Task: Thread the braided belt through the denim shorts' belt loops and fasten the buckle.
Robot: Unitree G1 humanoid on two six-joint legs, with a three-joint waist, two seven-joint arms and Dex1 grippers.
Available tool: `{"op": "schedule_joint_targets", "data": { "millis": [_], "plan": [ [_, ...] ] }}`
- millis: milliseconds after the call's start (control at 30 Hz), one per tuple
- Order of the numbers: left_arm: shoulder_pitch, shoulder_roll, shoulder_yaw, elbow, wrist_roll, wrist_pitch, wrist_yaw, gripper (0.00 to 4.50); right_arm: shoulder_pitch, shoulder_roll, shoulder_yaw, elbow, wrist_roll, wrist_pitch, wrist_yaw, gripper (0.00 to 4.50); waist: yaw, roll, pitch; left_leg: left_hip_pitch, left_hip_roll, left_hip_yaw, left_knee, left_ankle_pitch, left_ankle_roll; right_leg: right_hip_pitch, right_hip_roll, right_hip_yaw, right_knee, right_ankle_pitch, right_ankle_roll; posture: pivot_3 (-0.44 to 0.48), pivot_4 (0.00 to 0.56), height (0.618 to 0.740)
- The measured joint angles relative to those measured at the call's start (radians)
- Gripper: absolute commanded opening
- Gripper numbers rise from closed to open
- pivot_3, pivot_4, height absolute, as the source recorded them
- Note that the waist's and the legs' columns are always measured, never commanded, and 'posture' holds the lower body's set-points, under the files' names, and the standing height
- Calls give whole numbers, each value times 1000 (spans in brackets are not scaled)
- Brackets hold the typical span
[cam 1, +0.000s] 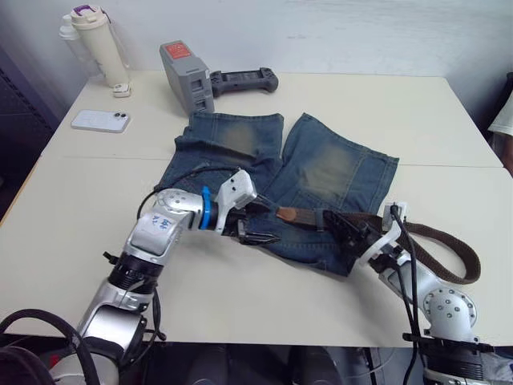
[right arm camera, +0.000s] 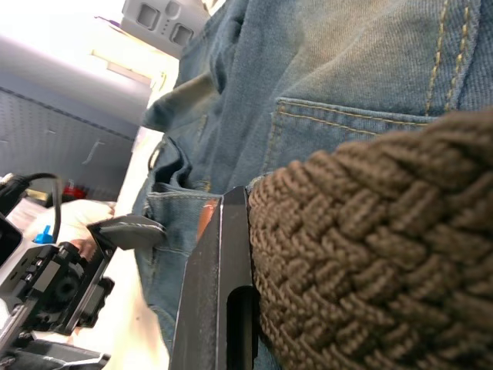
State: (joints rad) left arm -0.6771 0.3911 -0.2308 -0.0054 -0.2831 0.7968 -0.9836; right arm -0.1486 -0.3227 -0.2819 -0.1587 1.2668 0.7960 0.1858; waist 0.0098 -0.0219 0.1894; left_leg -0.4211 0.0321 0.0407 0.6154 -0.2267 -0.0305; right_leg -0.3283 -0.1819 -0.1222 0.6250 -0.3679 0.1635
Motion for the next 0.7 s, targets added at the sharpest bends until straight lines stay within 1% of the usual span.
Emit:
{"op": "schedule_joint_targets", "data": {
  "millis": [67,133,267,333,433,500,533,633,700],
  "plan": [
    [-1,-33,3,-27,-30,77,29,4464,-3,15,1,0,-19,-11,4,0,-5,0,0,0,0,0,0,0,0,0,0,0,1,0,0,0,150,740],
    [-12,-45,4,-44,-48,121,51,4464,-5,24,4,0,-33,-13,8,0,-12,0,0,1,0,0,0,0,0,0,0,1,1,0,0,0,150,740],
    [-25,-48,6,-61,-50,145,85,4464,4,38,2,-11,-60,-23,10,0,-12,0,0,1,0,0,0,0,-1,0,0,1,1,0,0,0,150,740],
    [-34,-77,26,-53,-60,199,125,4464,9,48,-2,-16,-68,-33,9,0,-11,0,0,1,0,0,1,0,-1,0,0,1,1,0,0,0,150,740],
    [-71,-173,145,-20,-138,414,199,4464,14,58,-7,-22,-76,-39,8,0,-10,0,0,0,0,0,1,0,0,0,0,1,1,0,0,0,150,740],
    [-78,-219,192,-27,-208,584,225,4464,14,63,-6,-27,-81,-40,9,0,-14,0,0,1,0,0,0,0,0,0,0,1,1,0,0,0,150,740],
    [-69,-227,199,-45,-233,648,232,4464,14,64,-5,-28,-84,-40,9,0,-14,0,0,1,0,0,0,0,-1,0,0,1,1,0,0,0,150,740],
    [-28,-263,222,-117,-281,760,265,4464,18,70,-7,-30,-89,-49,7,0,-12,0,0,1,0,0,1,1,-1,0,0,1,1,0,0,0,150,740],
    [-26,-274,236,-134,-282,758,296,4464,21,75,-6,-37,-98,-52,5,0,-11,0,0,1,0,0,2,0,-1,0,0,2,2,0,0,0,150,740]
  ]
}}
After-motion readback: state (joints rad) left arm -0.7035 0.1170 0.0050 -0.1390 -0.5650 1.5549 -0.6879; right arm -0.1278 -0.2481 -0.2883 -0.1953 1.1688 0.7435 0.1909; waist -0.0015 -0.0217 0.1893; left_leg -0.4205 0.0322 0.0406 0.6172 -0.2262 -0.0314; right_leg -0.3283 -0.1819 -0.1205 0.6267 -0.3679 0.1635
